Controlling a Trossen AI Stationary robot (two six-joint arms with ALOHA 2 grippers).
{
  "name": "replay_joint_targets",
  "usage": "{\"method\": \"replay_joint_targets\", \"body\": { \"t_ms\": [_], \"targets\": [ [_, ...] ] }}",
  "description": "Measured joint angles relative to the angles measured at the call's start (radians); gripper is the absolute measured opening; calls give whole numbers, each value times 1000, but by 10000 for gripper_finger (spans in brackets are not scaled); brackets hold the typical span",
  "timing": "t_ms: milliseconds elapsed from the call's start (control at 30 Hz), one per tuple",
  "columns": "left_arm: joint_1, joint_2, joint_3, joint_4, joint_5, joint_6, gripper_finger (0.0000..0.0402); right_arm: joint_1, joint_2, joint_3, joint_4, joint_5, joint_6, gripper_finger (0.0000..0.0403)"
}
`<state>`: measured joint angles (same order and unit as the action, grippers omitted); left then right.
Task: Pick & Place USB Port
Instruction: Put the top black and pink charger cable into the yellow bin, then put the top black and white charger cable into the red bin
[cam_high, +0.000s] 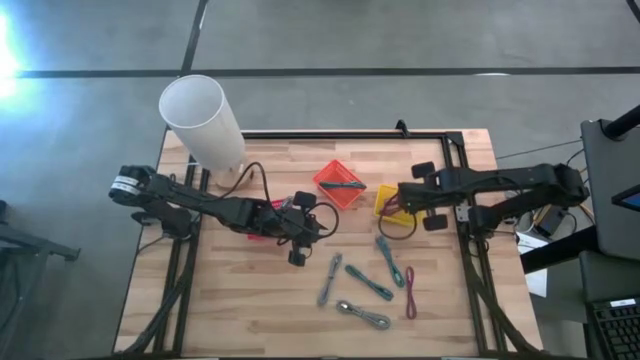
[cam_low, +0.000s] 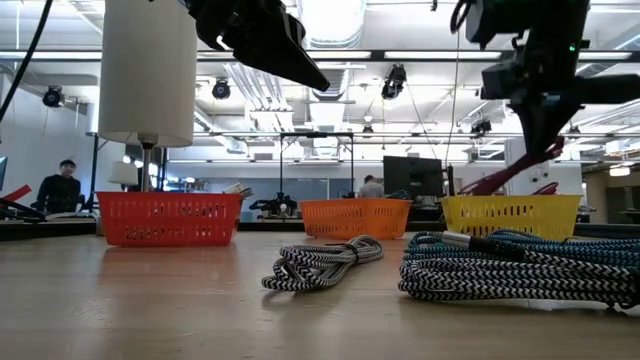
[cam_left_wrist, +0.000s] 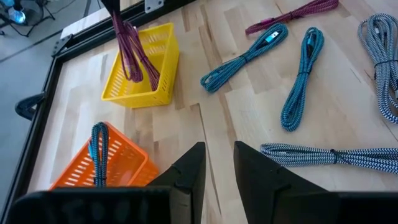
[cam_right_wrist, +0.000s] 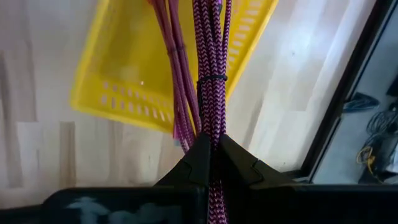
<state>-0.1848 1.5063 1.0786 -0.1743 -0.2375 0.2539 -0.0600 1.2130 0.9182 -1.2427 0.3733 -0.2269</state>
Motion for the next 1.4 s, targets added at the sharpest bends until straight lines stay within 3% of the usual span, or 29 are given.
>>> {"method": "replay_joint_targets", "body": {
  "t_ms": [533, 933, 1133, 1400],
  "targets": [
    [0, 0, 0, 2, 0, 5, 90, -23, 21, -103, 238, -3, -190, 15],
    [0, 0, 0, 2, 0, 5, 90, -24, 21, -103, 238, -4, -91, 90],
    [0, 0, 0, 2, 0, 4, 90, -10, 21, -76, 240, -8, 23, 108],
    [0, 0, 0, 2, 0, 0, 90, 64, 21, 18, 264, -203, 236, 101]
  ]
}}
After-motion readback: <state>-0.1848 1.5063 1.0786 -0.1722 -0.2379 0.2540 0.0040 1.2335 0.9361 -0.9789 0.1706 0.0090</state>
